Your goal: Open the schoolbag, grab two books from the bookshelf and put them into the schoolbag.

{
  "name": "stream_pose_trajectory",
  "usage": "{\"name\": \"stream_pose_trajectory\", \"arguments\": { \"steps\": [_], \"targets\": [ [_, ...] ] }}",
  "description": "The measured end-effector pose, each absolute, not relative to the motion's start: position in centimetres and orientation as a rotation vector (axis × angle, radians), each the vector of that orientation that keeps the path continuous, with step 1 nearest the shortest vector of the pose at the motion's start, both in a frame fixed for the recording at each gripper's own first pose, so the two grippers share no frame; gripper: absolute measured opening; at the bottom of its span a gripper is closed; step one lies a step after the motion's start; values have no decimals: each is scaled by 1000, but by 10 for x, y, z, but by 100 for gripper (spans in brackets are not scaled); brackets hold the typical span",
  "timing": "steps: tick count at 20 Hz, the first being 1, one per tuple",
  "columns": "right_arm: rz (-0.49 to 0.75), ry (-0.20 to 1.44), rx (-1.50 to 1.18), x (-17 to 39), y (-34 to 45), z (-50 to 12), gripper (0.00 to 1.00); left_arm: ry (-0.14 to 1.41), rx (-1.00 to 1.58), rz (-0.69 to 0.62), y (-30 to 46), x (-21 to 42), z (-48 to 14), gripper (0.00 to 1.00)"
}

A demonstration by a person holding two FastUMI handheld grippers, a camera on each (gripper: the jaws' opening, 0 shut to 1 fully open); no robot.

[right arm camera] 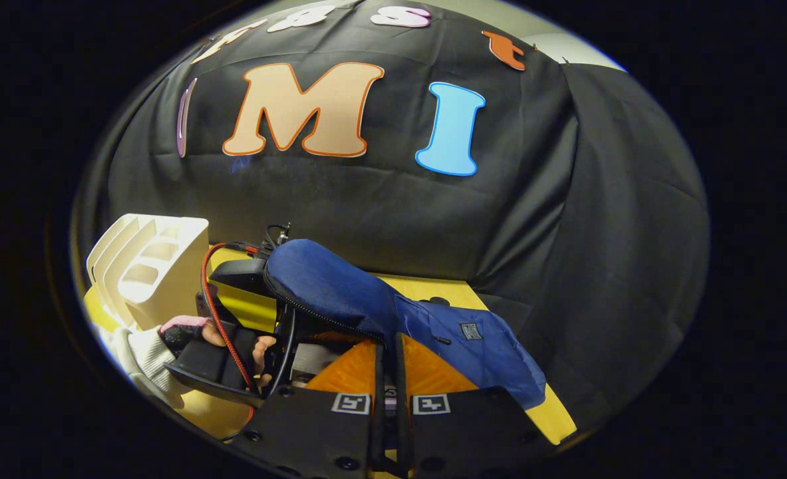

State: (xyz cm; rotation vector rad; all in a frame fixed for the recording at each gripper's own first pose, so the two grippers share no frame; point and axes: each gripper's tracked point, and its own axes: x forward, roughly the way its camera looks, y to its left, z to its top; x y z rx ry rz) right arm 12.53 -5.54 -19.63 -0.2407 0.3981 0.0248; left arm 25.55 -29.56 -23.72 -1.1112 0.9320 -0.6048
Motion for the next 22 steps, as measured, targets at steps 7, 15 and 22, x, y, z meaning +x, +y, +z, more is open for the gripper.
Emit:
{"name": "stream_pose_trajectory", "arguments": {
  "steps": [7, 15, 22],
  "targets": [
    [-14, 399, -189, 125, -69, -191, 9, 943, -934, -458, -273, 246, -230, 68],
    [-3, 435, -156, 120, -67, -201, 16, 906, -870, -410, -216, 208, -187, 97],
    [2, 476, -95, 77, -58, -194, 62, 882, -791, -425, -198, 167, -147, 96]
  ]
}}
